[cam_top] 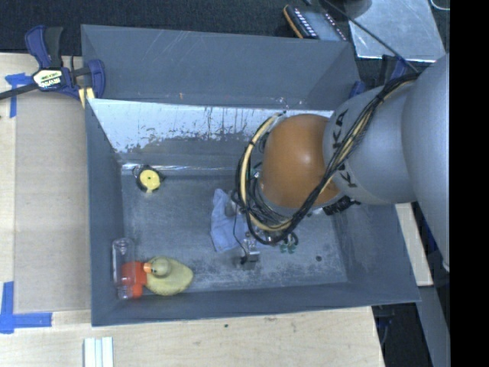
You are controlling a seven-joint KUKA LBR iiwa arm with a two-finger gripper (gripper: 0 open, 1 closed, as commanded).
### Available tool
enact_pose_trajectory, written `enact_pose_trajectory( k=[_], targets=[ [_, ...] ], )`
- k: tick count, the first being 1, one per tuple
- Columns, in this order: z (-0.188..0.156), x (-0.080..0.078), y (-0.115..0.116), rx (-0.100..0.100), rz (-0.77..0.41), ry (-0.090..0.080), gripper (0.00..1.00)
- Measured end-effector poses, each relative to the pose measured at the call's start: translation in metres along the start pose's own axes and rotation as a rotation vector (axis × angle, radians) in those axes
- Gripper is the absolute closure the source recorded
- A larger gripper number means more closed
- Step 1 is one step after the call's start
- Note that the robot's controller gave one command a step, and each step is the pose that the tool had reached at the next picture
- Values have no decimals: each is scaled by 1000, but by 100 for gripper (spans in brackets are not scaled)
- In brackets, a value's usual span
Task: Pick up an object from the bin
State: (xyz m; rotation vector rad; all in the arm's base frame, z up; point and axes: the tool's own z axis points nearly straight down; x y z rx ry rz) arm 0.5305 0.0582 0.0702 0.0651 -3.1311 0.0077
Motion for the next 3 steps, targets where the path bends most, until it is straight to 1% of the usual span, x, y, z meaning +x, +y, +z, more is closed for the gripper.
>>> enact_pose_trajectory(
  k=[1, 2, 3],
  targets=[
    [-2, -3, 6, -6, -146, -22, 100],
    [-2, -3, 6, -6, -146, -22, 100],
    [-102, -28, 8, -6, -169, -21, 100]
  ],
)
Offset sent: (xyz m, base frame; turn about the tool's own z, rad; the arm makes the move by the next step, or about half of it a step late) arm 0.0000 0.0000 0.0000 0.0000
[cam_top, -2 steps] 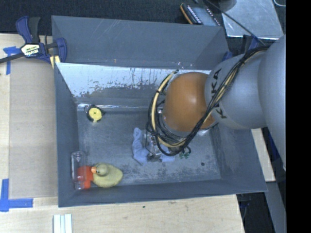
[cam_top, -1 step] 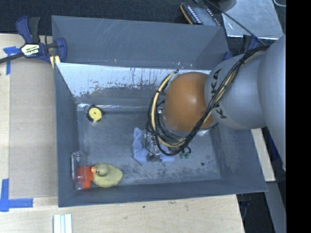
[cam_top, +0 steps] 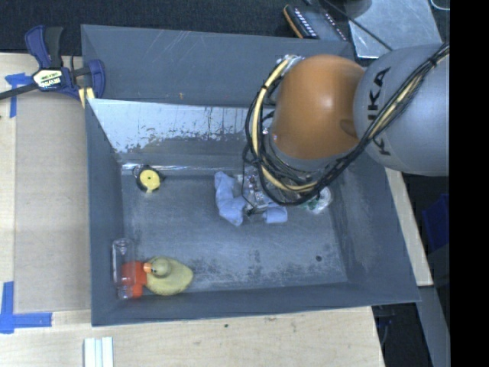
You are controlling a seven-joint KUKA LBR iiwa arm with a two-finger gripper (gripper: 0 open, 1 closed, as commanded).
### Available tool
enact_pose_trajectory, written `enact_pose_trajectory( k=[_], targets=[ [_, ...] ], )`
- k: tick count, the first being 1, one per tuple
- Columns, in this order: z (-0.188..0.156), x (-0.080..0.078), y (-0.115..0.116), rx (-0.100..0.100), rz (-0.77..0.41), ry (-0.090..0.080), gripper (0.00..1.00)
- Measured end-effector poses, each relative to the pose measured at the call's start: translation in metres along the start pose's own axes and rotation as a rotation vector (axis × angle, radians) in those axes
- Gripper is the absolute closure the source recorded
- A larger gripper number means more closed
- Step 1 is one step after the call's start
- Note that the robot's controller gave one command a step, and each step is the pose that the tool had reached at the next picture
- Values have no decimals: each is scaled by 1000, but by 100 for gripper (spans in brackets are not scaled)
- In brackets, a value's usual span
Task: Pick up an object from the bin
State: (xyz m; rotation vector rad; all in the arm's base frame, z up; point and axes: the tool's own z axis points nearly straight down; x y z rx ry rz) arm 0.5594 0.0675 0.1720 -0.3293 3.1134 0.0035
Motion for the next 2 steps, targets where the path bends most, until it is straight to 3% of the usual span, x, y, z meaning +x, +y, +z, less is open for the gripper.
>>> enact_pose_trajectory(
  k=[1, 2],
  targets=[
    [-15, 1, -11, 0, 26, -6, 100],
    [-88, -3, -4, 0, -11, 0, 100]
  ],
)
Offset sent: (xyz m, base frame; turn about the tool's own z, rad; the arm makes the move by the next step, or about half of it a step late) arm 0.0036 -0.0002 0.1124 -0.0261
